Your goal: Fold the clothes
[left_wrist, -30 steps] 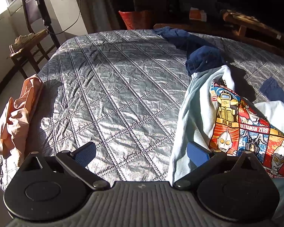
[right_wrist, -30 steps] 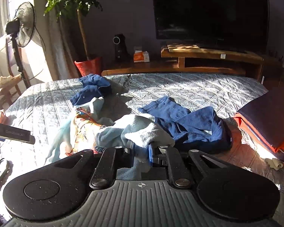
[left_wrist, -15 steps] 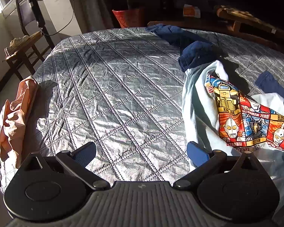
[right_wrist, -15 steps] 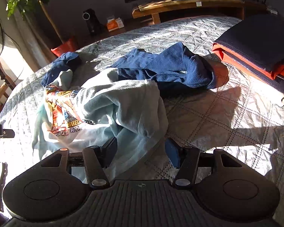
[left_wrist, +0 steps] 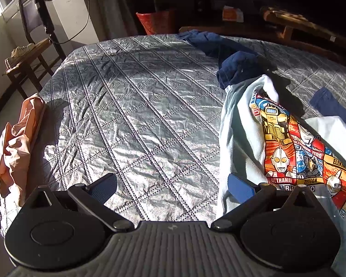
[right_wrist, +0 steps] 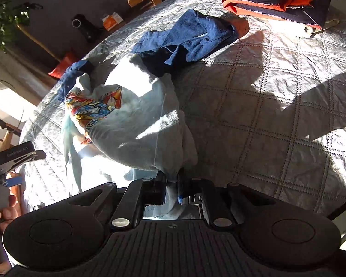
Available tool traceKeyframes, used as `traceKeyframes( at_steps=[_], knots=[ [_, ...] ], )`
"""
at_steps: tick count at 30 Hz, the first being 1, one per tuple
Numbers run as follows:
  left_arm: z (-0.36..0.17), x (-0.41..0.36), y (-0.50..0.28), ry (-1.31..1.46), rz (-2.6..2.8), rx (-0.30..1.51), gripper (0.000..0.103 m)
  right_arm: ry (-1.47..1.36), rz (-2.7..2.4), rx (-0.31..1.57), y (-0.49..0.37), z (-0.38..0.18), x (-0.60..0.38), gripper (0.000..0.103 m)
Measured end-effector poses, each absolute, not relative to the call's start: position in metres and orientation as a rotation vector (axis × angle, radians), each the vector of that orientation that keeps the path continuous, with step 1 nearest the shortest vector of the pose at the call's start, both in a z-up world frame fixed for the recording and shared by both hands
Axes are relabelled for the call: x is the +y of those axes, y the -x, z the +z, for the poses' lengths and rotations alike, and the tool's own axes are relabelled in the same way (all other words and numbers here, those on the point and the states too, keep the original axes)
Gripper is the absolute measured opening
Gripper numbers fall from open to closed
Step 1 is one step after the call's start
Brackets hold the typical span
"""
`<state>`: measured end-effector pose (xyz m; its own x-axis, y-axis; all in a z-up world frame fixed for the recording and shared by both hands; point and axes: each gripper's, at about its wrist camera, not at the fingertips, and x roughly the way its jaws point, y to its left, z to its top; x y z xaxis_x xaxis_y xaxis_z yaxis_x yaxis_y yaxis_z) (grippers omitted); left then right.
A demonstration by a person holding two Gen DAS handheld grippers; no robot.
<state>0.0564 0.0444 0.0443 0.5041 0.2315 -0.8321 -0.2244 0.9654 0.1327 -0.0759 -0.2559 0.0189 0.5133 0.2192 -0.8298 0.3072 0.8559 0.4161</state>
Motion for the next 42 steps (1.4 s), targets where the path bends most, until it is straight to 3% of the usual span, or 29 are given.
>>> traceKeyframes(
  at_steps=[3, 6, 7, 8, 10, 13, 16, 21, 22, 23, 24, 31, 33, 35, 37, 42],
  knots=[
    [0.045, 0.047, -0.056, 0.001, 0.276, 1.008, 0.102, -0.438, 0.026, 1.12, 0.092, 0.028, -0.24, 0.019],
    [0.048, 0.051, -0.056, 0.013, 0.277, 1.002, 0.102, 0.031, 0.067, 0.889, 0.11, 0.063, -0.201, 0.022],
    [0.05, 0.053, -0.056, 0.017, 0.28, 0.998, 0.102, 0.183, 0.097, 0.796, 0.115, 0.074, -0.186, 0.031],
    [0.052, 0.055, -0.056, 0.021, 0.287, 0.992, 0.102, 0.221, 0.211, 0.796, 0.114, 0.076, -0.173, 0.054],
    [0.055, 0.06, -0.057, 0.034, 0.296, 0.986, 0.102, 0.255, 0.404, 0.817, 0.109, 0.072, -0.146, 0.08],
    [0.056, 0.067, -0.06, 0.045, 0.303, 0.989, 0.102, 0.309, 0.559, 0.835, 0.102, 0.048, -0.106, 0.062],
    [0.057, 0.074, -0.061, 0.057, 0.319, 0.99, 0.102, 0.386, 0.631, 0.848, 0.096, 0.018, -0.071, 0.057],
    [0.058, 0.083, -0.061, 0.066, 0.327, 0.99, 0.102, 0.447, 0.652, 0.794, 0.087, -0.004, -0.046, 0.058],
    [0.057, 0.085, -0.06, 0.068, 0.331, 0.991, 0.102, 0.437, 0.648, 0.788, 0.083, -0.003, -0.045, 0.041],
    [0.058, 0.087, -0.06, 0.072, 0.336, 0.991, 0.102, 0.398, 0.636, 0.795, 0.077, -0.003, -0.046, 0.011],
    [0.058, 0.089, -0.06, 0.077, 0.339, 0.991, 0.102, 0.354, 0.624, 0.804, 0.07, -0.001, -0.047, 0.002],
    [0.063, 0.098, -0.059, 0.092, 0.357, 0.975, 0.102, 0.161, 0.825, 0.854, 0.069, 0.02, -0.022, 0.003],
    [0.065, 0.102, -0.06, 0.1, 0.364, 0.971, 0.102, 0.163, 0.915, 0.899, 0.083, 0.016, -0.01, 0.012],
    [0.065, 0.104, -0.061, 0.109, 0.366, 0.97, 0.102, 0.078, 0.917, 0.901, 0.091, 0.021, -0.022, 0.034],
    [0.064, 0.103, -0.061, 0.11, 0.364, 0.974, 0.102, -0.007, 0.916, 0.902, 0.099, 0.025, -0.035, 0.048],
    [0.061, 0.097, -0.06, 0.097, 0.332, 0.988, 0.102, -0.302, 0.399, 0.848, 0.092, 0.042, -0.156, 0.063]
  ],
)
